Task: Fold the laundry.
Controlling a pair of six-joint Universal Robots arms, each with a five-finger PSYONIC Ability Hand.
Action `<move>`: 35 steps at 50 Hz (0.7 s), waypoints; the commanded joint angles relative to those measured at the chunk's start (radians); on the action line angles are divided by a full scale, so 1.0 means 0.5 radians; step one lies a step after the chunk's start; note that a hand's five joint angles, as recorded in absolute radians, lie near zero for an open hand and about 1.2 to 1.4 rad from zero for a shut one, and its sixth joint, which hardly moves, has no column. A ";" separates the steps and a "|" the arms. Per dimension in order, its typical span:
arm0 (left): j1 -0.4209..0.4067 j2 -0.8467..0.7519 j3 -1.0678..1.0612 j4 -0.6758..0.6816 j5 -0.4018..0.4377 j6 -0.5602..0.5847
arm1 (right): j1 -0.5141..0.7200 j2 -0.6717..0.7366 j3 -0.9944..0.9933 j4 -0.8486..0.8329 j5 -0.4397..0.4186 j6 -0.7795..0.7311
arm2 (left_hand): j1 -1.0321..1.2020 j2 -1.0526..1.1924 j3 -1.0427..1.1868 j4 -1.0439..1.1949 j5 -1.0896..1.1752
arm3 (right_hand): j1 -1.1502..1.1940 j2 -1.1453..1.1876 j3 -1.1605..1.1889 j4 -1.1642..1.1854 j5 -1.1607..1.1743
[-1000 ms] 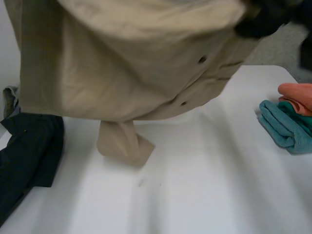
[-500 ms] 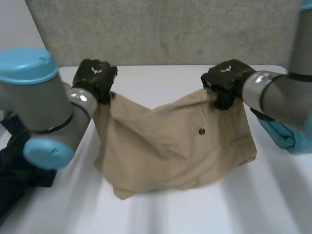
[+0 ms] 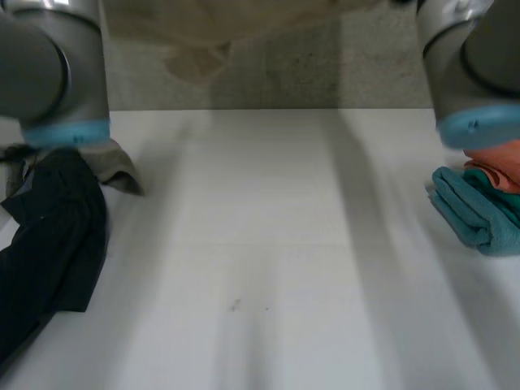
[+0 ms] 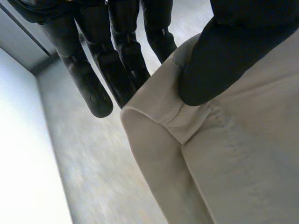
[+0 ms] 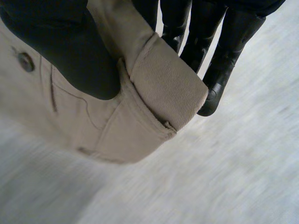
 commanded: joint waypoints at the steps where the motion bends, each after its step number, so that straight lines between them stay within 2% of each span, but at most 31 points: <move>1: 0.011 -0.084 -0.563 -0.031 0.075 -0.037 | 0.006 0.166 0.390 0.190 -0.137 -0.024 | 0.551 0.402 0.407 0.387 0.498 | 0.863 0.447 0.441 0.419 0.473; 7: -0.041 -0.473 -0.772 -0.120 0.081 0.015 | 0.037 0.384 0.599 0.217 -0.159 -0.061 | 0.551 0.402 0.407 0.387 0.498 | 0.863 0.447 0.441 0.419 0.473; 10: -0.081 -0.590 -0.809 -0.322 0.075 0.085 | 0.074 0.488 0.694 0.248 -0.146 -0.150 | 0.551 0.402 0.407 0.387 0.498 | 0.863 0.447 0.441 0.419 0.473; 15: -0.081 -0.615 -0.894 -0.614 0.069 0.131 | 0.062 0.458 0.875 0.410 -0.146 -0.227 | 0.551 0.402 0.407 0.387 0.498 | 0.863 0.447 0.441 0.419 0.473; 18: -0.078 -0.499 -0.977 -0.749 0.065 0.134 | 0.065 0.375 0.980 0.515 -0.159 -0.239 | 0.551 0.402 0.407 0.387 0.498 | 0.863 0.447 0.441 0.419 0.473; 26: -0.078 0.001 -1.256 -0.960 0.062 0.156 | 0.056 -0.118 1.488 0.668 -0.257 -0.325 | 0.551 0.402 0.407 0.387 0.498 | 0.863 0.447 0.441 0.419 0.473; 30: -0.075 0.222 -1.355 -1.273 0.056 0.229 | 0.053 -0.272 1.682 0.784 -0.293 -0.502 | 0.551 0.402 0.407 0.387 0.498 | 0.863 0.447 0.441 0.419 0.473; 33: -0.081 0.360 -1.456 -1.729 0.056 0.388 | 0.046 -0.367 1.793 1.008 -0.294 -0.656 | 0.551 0.402 0.407 0.387 0.498 | 0.863 0.447 0.441 0.419 0.473; 34: -0.081 0.385 -1.490 -1.834 0.059 0.422 | 0.019 -0.437 1.878 1.212 -0.291 -0.775 | 0.551 0.402 0.407 0.387 0.498 | 0.863 0.447 0.441 0.419 0.473; 35: -0.081 0.452 -1.569 -2.069 0.062 0.508 | -0.002 -0.468 1.931 1.318 -0.294 -0.837 | 0.551 0.402 0.407 0.387 0.498 | 0.863 0.447 0.441 0.419 0.473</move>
